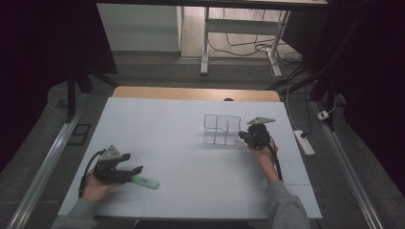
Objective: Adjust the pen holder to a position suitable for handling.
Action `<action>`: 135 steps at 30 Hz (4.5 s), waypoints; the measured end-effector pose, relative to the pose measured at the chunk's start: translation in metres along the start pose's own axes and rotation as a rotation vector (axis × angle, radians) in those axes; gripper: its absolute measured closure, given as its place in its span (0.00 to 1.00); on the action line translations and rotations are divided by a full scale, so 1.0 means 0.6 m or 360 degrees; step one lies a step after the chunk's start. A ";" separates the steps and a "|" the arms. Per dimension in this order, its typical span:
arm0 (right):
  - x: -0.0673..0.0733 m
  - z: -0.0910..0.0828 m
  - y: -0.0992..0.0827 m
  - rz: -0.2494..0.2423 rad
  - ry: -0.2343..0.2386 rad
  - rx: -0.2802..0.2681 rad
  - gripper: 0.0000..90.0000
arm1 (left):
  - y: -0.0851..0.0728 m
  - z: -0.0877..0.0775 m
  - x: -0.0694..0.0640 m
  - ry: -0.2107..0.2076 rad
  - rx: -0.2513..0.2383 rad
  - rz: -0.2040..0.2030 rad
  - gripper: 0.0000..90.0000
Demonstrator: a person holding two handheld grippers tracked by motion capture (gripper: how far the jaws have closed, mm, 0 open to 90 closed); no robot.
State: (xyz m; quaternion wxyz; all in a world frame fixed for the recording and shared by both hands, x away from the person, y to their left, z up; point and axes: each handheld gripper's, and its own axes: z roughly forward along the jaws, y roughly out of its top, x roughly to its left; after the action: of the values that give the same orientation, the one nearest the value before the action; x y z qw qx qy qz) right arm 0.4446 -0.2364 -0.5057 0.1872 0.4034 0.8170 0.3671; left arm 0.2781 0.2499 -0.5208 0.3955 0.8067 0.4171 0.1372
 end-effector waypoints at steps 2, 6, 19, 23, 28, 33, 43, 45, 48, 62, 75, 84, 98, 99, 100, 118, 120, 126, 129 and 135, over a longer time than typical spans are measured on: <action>0.001 0.001 0.000 -0.0004 -0.0008 -0.0005 1.00 | 0.000 0.000 0.000 0.0001 0.0002 0.0005 0.28; 0.001 0.002 0.000 -0.0010 -0.0007 -0.0007 1.00 | 0.000 0.000 -0.001 0.0001 0.0001 0.0006 0.28; 0.006 0.006 0.003 -0.0007 -0.0037 -0.0008 1.00 | 0.000 0.000 -0.002 0.0007 0.0005 0.0017 0.28; 0.015 0.010 0.007 -0.0026 -0.0022 -0.0001 1.00 | 0.000 0.000 -0.003 0.0012 0.0007 0.0023 0.28; 0.027 0.017 0.011 -0.0038 -0.0011 -0.0002 1.00 | 0.000 0.001 -0.003 0.0012 0.0009 0.0024 0.28; 0.036 0.022 0.016 -0.0035 -0.0003 0.0001 1.00 | 0.000 -0.001 -0.005 0.0014 0.0006 0.0035 0.28; 0.062 0.042 0.029 -0.0065 0.0036 -0.0008 1.00 | 0.001 0.000 -0.005 0.0006 0.0004 0.0030 0.28; 0.066 0.045 0.031 -0.0068 0.0049 -0.0008 1.00 | 0.002 -0.002 -0.006 0.0001 -0.0007 0.0032 0.28; 0.071 0.048 0.034 -0.0078 0.0058 -0.0005 1.00 | 0.002 -0.001 -0.007 0.0003 0.0001 0.0039 0.28; 0.102 0.076 0.051 -0.0128 0.0104 -0.0012 1.00 | 0.001 0.000 -0.005 0.0009 0.0007 0.0034 0.28; 0.107 0.080 0.053 -0.0154 0.0093 0.0005 1.00 | 0.000 0.001 -0.005 0.0007 0.0017 0.0042 0.28; 0.094 0.039 0.047 -0.0153 0.0081 -0.0017 1.00 | 0.000 0.001 -0.006 0.0005 0.0015 0.0043 0.27; 0.070 -0.054 -0.001 -0.0170 0.0073 -0.0033 1.00 | 0.000 0.000 -0.003 -0.0001 -0.0003 0.0023 0.27; 0.068 -0.064 -0.006 -0.0158 0.0082 -0.0042 1.00 | 0.001 0.000 -0.002 0.0000 -0.0006 0.0026 0.27; 0.066 -0.070 -0.010 -0.0155 0.0079 -0.0045 1.00 | 0.001 0.001 -0.002 -0.0001 -0.0008 0.0026 0.28; 0.054 -0.160 -0.099 -0.0091 0.0106 -0.0116 0.58 | 0.004 -0.001 -0.009 -0.0011 -0.0033 0.0066 0.28; 0.054 -0.170 -0.108 -0.0114 0.0090 -0.0118 0.54 | 0.003 0.000 -0.008 -0.0014 -0.0021 0.0067 0.28; 0.040 -0.185 -0.131 -0.0075 0.0108 -0.0156 0.45 | 0.003 -0.002 -0.007 -0.0017 -0.0022 0.0062 0.28; 0.036 -0.187 -0.133 -0.0083 0.0097 -0.0157 0.43 | 0.002 -0.002 -0.006 -0.0016 -0.0022 0.0061 0.28; 0.034 -0.182 -0.135 -0.0101 0.0082 -0.0143 0.42 | 0.002 0.000 -0.006 -0.0014 -0.0009 0.0068 0.28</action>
State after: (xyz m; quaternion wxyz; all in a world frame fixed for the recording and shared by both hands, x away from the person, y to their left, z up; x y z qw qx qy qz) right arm 0.3241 -0.3020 -0.4946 0.1955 0.3589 0.8165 0.4077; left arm 0.2767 0.2467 -0.5193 0.3966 0.8149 0.3977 0.1433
